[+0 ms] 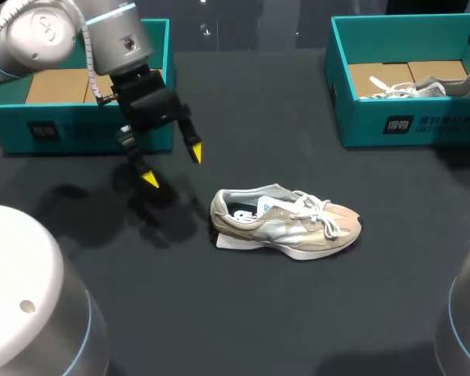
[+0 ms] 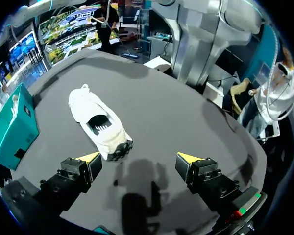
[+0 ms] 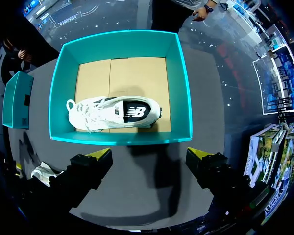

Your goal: Take the shoe out of the shoebox, open the shoe tongue, remove and reinsert the insole, then place the shoe into the shoebox

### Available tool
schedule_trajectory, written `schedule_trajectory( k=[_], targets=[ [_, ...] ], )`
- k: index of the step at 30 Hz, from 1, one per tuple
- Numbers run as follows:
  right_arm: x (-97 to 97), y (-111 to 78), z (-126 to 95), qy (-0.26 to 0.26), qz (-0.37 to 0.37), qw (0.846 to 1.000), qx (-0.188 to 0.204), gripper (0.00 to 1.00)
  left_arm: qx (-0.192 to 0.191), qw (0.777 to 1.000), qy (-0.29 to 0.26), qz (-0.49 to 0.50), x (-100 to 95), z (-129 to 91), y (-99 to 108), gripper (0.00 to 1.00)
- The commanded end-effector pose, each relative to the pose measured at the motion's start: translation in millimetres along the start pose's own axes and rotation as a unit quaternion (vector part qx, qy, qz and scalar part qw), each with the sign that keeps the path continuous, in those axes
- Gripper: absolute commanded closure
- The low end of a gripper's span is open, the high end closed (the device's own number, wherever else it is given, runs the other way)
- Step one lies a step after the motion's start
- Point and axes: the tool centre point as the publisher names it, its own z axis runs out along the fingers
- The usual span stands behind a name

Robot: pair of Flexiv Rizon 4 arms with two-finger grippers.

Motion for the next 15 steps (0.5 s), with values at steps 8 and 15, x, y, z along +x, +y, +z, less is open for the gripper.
schedule_trajectory(
  k=[8,15],
  targets=[
    [0.0,-1.3,-0.3,-0.001,0.0,1.0,-0.001,0.0,0.127,0.978,-0.092,-0.136,10.8,8.4,12.2,0.0],
    [0.0,-1.3,-0.3,-0.001,0.0,1.0,-0.001,0.0,0.175,0.951,-0.187,-0.173,32.5,20.8,20.5,0.0]
  ],
)
